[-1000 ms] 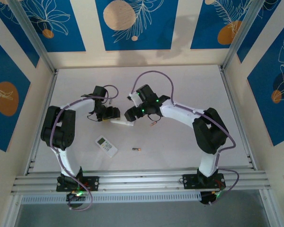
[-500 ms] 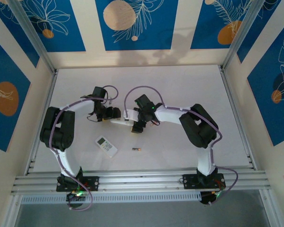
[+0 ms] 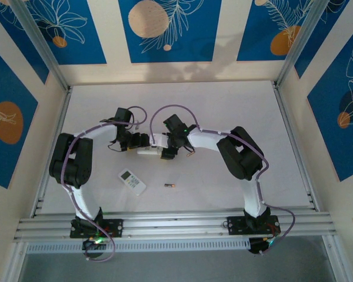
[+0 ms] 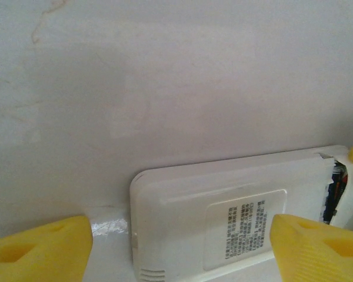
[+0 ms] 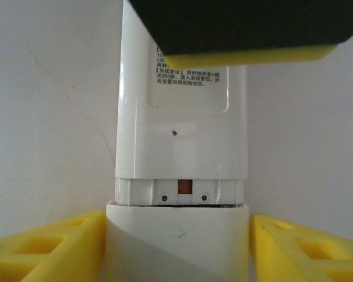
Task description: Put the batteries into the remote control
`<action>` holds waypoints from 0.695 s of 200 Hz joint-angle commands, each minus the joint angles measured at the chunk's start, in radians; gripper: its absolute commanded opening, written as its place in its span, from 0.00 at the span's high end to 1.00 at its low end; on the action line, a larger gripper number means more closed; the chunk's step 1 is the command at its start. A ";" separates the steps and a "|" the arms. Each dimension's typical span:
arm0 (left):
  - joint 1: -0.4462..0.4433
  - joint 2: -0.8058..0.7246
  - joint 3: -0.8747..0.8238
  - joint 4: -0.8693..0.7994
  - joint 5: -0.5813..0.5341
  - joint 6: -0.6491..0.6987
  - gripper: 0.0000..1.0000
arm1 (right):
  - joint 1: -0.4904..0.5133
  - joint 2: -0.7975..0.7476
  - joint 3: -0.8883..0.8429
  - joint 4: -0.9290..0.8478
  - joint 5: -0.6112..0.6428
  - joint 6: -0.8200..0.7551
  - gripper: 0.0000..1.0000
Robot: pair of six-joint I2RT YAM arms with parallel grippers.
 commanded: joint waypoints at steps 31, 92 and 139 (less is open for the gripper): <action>-0.003 0.004 -0.010 0.005 0.043 0.013 0.21 | 0.004 0.006 0.026 -0.069 -0.021 -0.009 0.43; -0.002 0.045 -0.010 0.005 0.020 0.027 0.21 | 0.002 -0.033 0.089 -0.193 -0.111 -0.021 0.45; -0.002 0.036 -0.017 0.011 0.019 0.027 0.21 | -0.012 -0.015 0.126 -0.242 -0.118 -0.021 0.45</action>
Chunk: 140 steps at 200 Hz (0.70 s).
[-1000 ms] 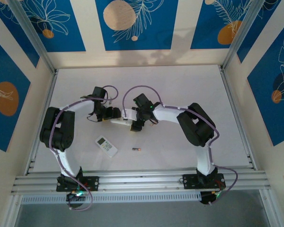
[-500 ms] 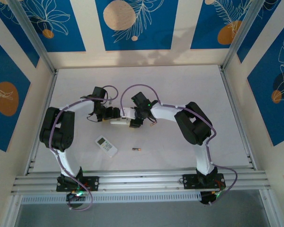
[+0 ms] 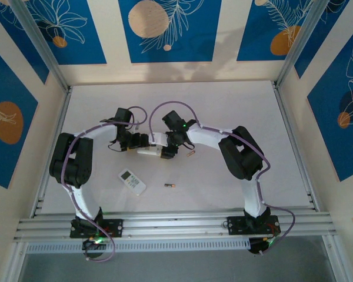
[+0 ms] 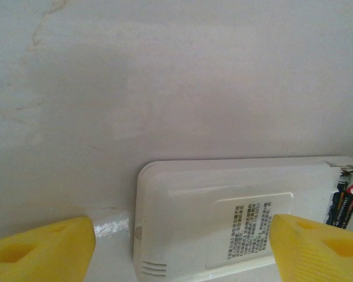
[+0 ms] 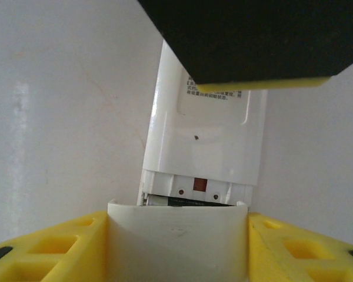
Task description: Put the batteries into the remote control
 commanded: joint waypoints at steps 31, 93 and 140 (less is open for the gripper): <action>-0.002 0.029 -0.017 0.005 0.022 0.016 0.21 | -0.009 0.007 0.047 -0.061 -0.040 0.007 0.44; -0.002 0.023 -0.016 0.006 0.026 0.016 0.21 | -0.012 0.035 0.049 -0.043 -0.026 0.022 0.44; -0.002 0.023 -0.020 0.005 0.026 0.016 0.21 | -0.012 0.060 0.056 -0.040 -0.031 0.040 0.44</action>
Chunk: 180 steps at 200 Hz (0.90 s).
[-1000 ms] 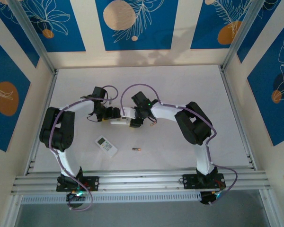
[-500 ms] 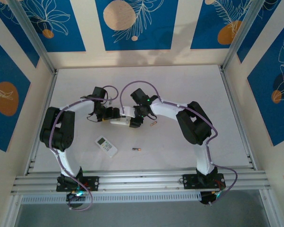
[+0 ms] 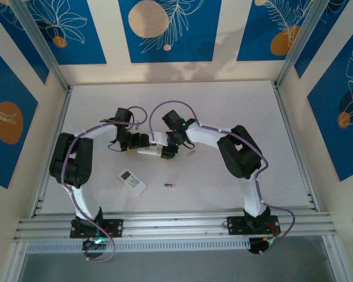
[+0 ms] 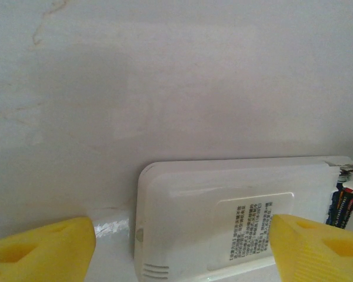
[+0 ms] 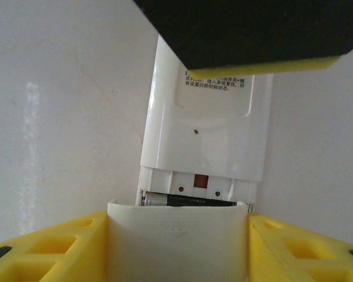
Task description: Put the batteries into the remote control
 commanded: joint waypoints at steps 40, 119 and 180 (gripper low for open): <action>-0.002 0.023 -0.018 0.006 0.027 0.016 0.21 | -0.002 0.048 0.034 -0.011 -0.021 0.032 0.44; -0.002 0.026 -0.018 0.006 0.028 0.017 0.21 | 0.018 0.100 0.071 -0.023 0.025 0.025 0.43; -0.001 0.020 -0.034 0.008 0.025 0.020 0.21 | 0.023 0.083 0.083 -0.060 -0.005 0.049 0.43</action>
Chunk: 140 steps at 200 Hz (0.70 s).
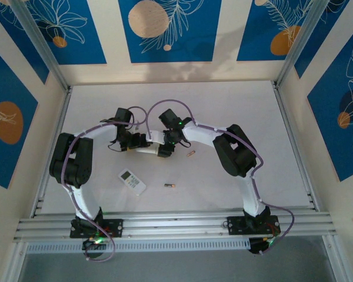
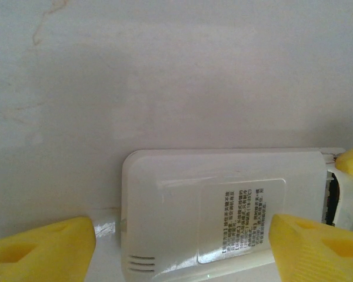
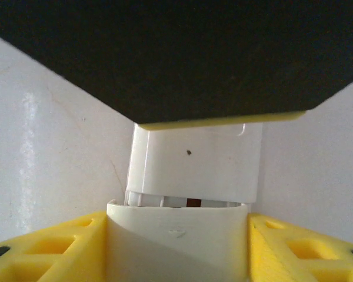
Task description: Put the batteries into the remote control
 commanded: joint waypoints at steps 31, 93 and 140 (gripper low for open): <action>-0.002 0.024 -0.040 0.004 0.006 0.012 0.21 | -0.001 -0.029 0.019 -0.073 -0.040 0.055 0.43; -0.002 0.030 -0.065 0.033 0.020 -0.006 0.22 | -0.007 -0.028 0.009 -0.055 -0.015 0.082 0.44; -0.002 0.028 -0.060 0.029 0.019 -0.001 0.22 | -0.007 -0.005 0.004 -0.010 0.023 0.101 0.44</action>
